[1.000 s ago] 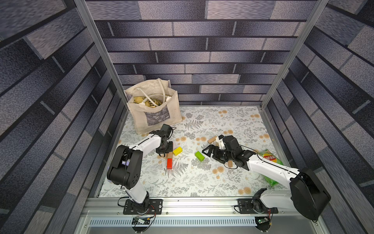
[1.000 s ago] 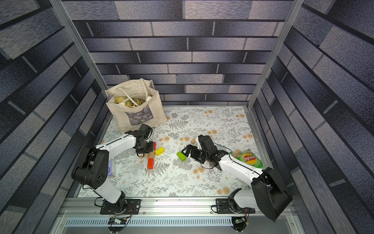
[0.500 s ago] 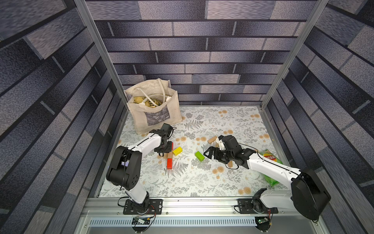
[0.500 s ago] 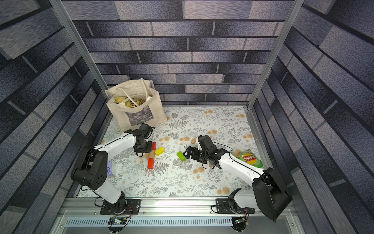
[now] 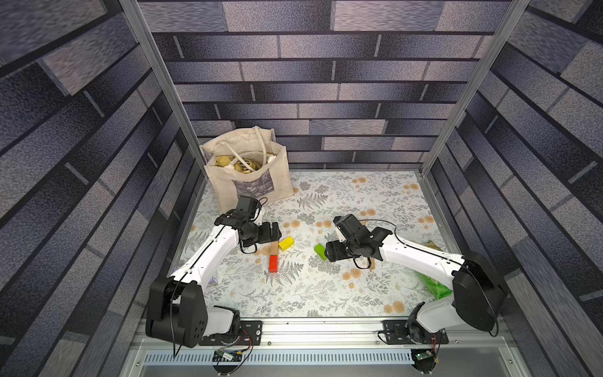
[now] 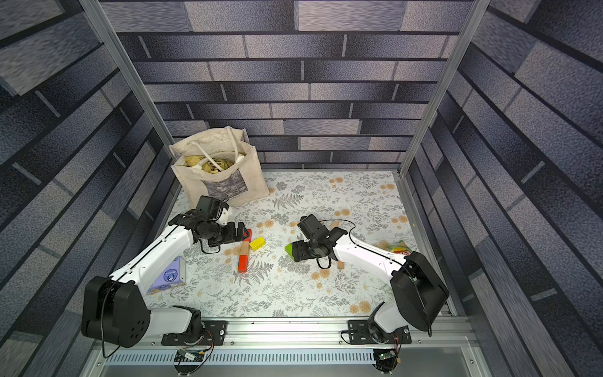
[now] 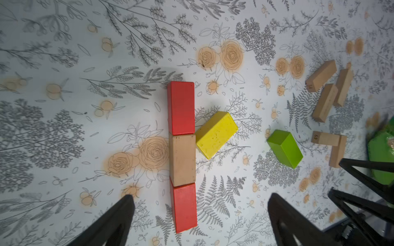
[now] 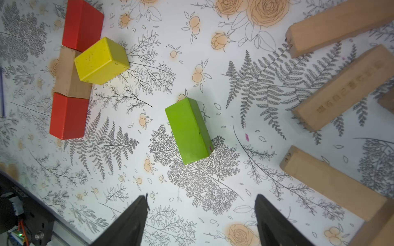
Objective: Assemble the letter k with building blocks
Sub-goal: Adjust the building block at the center of the board, then pick up the building block from the center of the board.
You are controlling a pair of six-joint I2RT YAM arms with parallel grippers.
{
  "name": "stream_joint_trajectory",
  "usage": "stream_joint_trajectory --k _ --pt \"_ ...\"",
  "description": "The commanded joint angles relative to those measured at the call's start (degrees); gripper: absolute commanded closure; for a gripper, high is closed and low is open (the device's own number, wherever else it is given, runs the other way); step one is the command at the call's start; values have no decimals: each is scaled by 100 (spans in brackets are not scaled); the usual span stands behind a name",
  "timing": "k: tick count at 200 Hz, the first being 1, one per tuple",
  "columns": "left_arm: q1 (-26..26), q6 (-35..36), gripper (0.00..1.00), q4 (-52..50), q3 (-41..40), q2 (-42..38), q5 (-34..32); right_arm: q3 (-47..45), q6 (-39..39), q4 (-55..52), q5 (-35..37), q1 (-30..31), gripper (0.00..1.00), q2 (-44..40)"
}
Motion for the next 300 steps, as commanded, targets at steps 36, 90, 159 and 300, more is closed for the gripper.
stream_joint_trajectory --k 36,90,159,300 --pt "205 23 0 -353 -320 -263 1329 803 -402 -529 952 401 33 732" --pt "515 181 0 -353 -445 -454 1636 1317 -596 -734 1138 524 38 1317" --pt "805 259 0 -139 -563 -587 1852 1401 -662 -748 1061 524 44 1624" --pt "889 358 0 -165 -502 -469 1836 1250 -675 -568 820 530 53 1736"
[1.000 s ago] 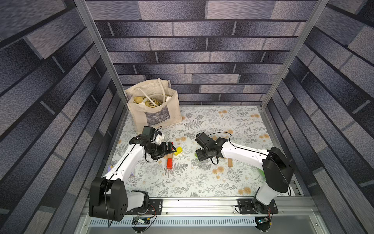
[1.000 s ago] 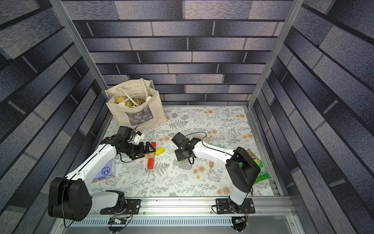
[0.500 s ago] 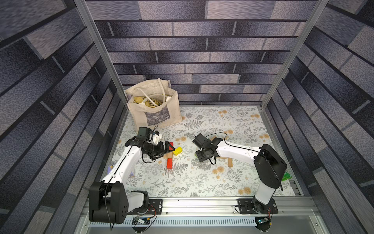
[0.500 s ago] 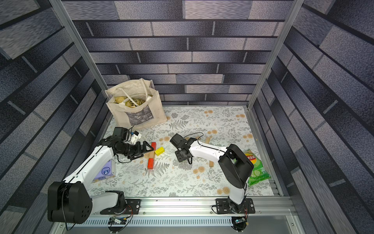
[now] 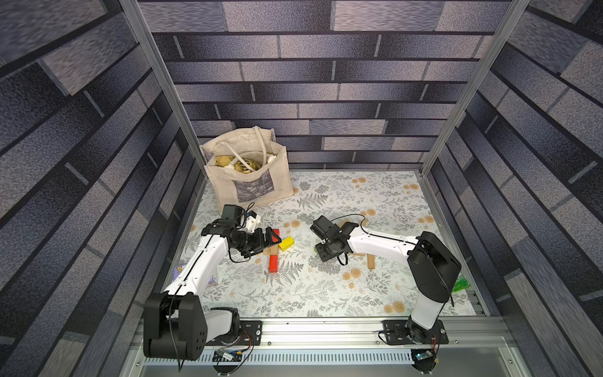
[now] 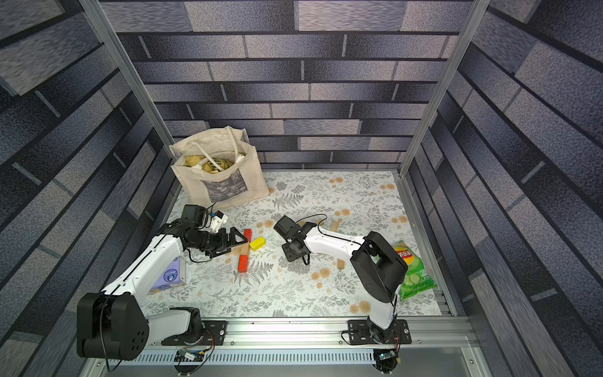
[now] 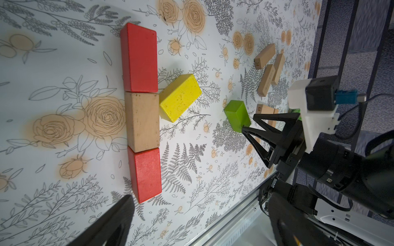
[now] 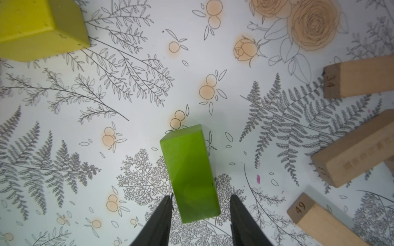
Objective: Assemble the letter k with building blocks
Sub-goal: Pick up the building block from the center of the board, then assemble the building block at the center of the board.
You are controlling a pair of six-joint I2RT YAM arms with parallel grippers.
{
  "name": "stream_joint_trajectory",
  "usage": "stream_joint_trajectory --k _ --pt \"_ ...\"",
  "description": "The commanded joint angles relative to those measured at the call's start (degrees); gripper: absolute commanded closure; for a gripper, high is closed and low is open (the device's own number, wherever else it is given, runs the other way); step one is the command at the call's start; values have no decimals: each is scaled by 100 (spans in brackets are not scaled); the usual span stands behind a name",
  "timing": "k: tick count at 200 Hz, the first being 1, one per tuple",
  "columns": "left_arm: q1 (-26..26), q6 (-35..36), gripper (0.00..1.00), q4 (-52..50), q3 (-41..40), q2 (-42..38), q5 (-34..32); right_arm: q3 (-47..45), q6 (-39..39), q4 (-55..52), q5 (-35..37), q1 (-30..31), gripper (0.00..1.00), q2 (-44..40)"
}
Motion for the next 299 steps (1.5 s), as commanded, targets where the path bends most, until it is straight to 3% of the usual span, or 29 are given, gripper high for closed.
stream_joint_trajectory --k 1,41,92,132,191,299 --pt "37 190 0 25 -12 -5 101 -26 -2 -12 -77 49 53 99" --pt "37 191 0 4 -3 6 43 6 -68 -80 -13 133 56 251" --pt "74 172 0 -30 5 30 -79 -11 -68 -67 -18 208 79 310" --pt "158 147 0 -132 36 124 -311 0 -122 0 -51 213 87 173" --pt "480 41 0 -201 27 152 -495 253 -613 237 -504 445 88 45" --pt "783 -12 0 -280 14 469 -347 1431 -998 -103 -932 823 90 876"
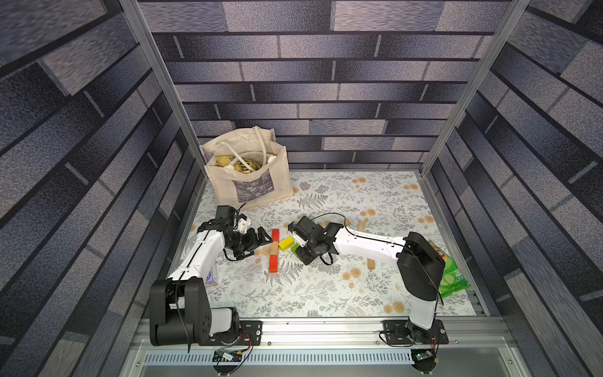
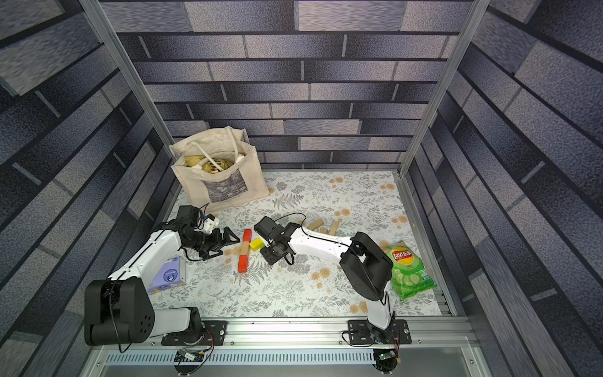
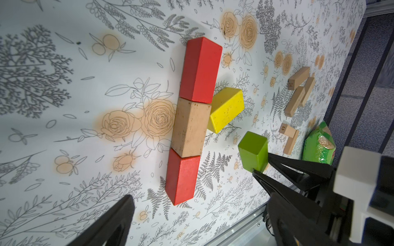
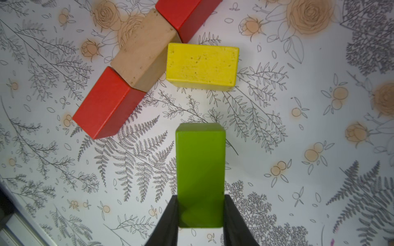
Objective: Assemble the letter k with building blocks
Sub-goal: Assemble the building block at the center of the board.
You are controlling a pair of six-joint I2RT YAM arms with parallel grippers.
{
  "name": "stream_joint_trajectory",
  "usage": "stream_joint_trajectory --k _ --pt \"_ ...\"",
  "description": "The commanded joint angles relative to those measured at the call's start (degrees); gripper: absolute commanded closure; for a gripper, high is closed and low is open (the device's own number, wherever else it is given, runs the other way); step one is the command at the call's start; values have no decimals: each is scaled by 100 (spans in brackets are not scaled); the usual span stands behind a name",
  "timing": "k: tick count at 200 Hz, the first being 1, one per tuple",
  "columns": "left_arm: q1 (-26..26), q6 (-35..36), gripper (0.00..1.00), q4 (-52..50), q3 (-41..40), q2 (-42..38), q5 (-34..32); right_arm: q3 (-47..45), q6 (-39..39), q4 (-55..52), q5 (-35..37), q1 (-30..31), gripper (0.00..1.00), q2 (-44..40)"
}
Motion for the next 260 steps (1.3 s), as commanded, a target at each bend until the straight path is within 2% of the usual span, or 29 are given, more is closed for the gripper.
stream_joint_trajectory --k 1,56,144,260 --pt "82 -23 0 -147 12 -18 0 258 -136 -208 -148 137 90 214" --pt "150 1 0 -156 34 35 26 508 -252 -320 -124 200 90 372" --pt "214 30 0 -160 47 -17 18 246 -196 -202 -31 230 92 267" --pt "241 38 0 -161 47 -18 -17 469 -57 -255 63 390 93 774"
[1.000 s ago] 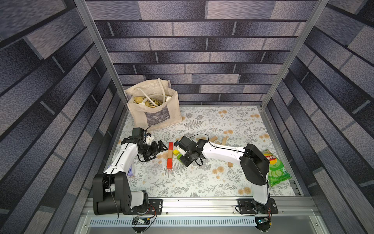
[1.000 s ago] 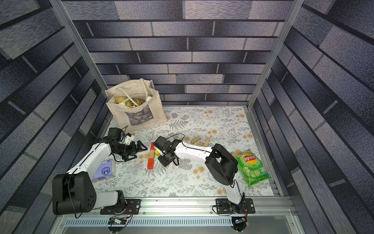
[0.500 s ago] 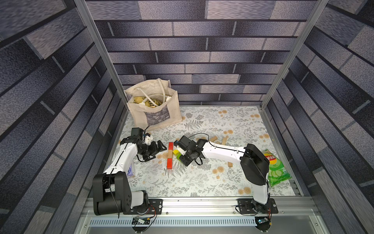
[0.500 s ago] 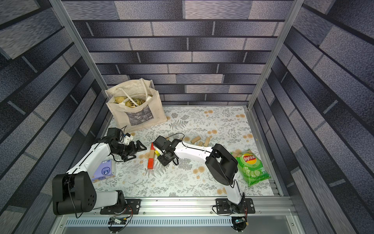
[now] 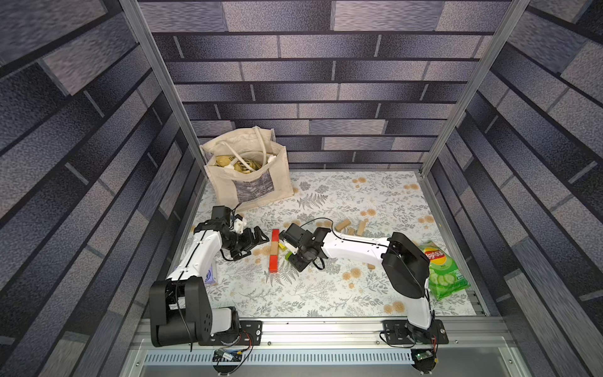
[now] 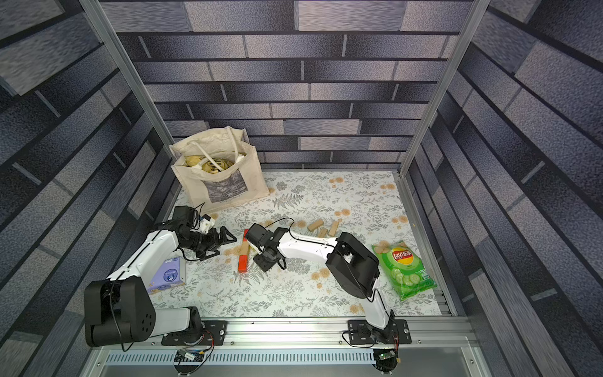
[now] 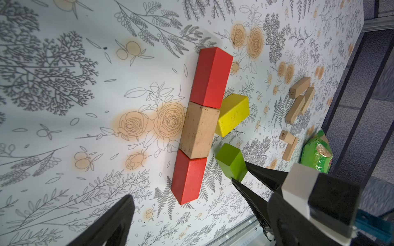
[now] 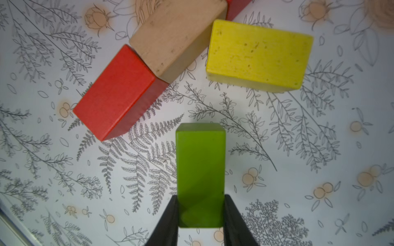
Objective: Assemble the letter k with building blocks
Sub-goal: Assemble the building block at the center of the board.
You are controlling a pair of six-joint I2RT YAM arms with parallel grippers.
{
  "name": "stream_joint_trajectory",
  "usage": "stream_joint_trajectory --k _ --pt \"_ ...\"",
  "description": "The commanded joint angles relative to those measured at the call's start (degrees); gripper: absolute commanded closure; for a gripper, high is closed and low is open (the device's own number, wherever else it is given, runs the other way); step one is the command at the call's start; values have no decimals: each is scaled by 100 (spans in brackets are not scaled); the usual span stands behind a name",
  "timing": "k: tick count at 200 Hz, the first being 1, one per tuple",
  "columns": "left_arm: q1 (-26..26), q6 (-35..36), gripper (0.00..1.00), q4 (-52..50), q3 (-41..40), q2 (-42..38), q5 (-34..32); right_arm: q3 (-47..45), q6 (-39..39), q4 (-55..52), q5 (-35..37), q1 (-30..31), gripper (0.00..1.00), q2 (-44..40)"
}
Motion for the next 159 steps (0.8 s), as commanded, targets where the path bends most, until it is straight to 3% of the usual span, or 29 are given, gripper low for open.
stream_joint_trajectory --k 1,51,96,159 --pt "48 38 0 -121 47 -20 -15 133 77 -78 6 64 93 241" --pt "57 38 0 -128 47 2 2 241 19 -114 -25 77 92 369" --pt "66 55 0 -123 47 6 2 232 41 -50 -38 76 84 387" --pt "66 65 0 -105 45 15 33 37 91 47 96 76 49 141"
